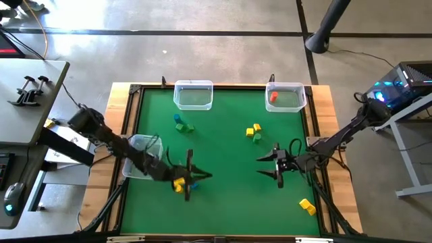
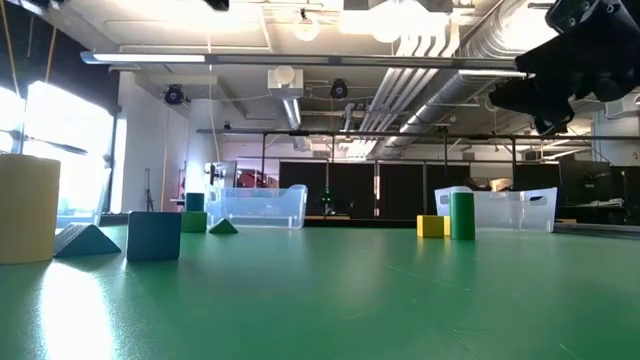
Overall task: Sort blocks by size
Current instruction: Put the blue square block into the bottom transparent bin
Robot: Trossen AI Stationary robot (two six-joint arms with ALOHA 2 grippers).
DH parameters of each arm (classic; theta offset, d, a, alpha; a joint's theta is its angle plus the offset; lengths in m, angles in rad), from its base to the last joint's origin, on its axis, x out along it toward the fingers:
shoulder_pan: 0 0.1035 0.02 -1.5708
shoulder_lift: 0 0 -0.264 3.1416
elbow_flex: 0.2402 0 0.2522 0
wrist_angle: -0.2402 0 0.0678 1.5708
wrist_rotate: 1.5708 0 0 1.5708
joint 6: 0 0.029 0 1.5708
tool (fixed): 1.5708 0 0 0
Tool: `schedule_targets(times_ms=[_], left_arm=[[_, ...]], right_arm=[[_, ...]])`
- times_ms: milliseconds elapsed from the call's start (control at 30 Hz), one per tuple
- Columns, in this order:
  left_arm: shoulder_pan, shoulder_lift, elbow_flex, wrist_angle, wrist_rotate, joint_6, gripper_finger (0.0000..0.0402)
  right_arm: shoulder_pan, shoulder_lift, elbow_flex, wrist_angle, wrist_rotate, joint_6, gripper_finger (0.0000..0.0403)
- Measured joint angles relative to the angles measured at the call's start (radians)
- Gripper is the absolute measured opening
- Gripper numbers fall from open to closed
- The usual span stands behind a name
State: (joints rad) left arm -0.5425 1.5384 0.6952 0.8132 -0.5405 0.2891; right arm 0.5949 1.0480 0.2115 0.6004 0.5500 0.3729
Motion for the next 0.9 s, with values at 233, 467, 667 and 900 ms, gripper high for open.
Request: schedule_targets(times_ms=[233,467,667,900], left_arm=[[-0.086,0.104,0.275,-0.562,-0.217,-0.332,0.0000],[-0.106,0.133,0.450,-1.075,-0.159,-0.789,0.0000],[-0.082,0.131,0.510,-1.290,-0.024,-0.914,0.0007],[-0.024,0.143,0.512,-1.473,0.182,-1.120,0.0083]], right_arm=[[0.000,0.000,0.003,0.008,0.001,-0.065,0.0224],[0.000,0.000,0.003,-0.006,0.000,-0.105,0.0224],[0.000,0.000,0.004,-0.030,0.000,-0.112,0.0224],[0.000,0.000,0.004,-0.038,0.000,-0.112,0.0224]])
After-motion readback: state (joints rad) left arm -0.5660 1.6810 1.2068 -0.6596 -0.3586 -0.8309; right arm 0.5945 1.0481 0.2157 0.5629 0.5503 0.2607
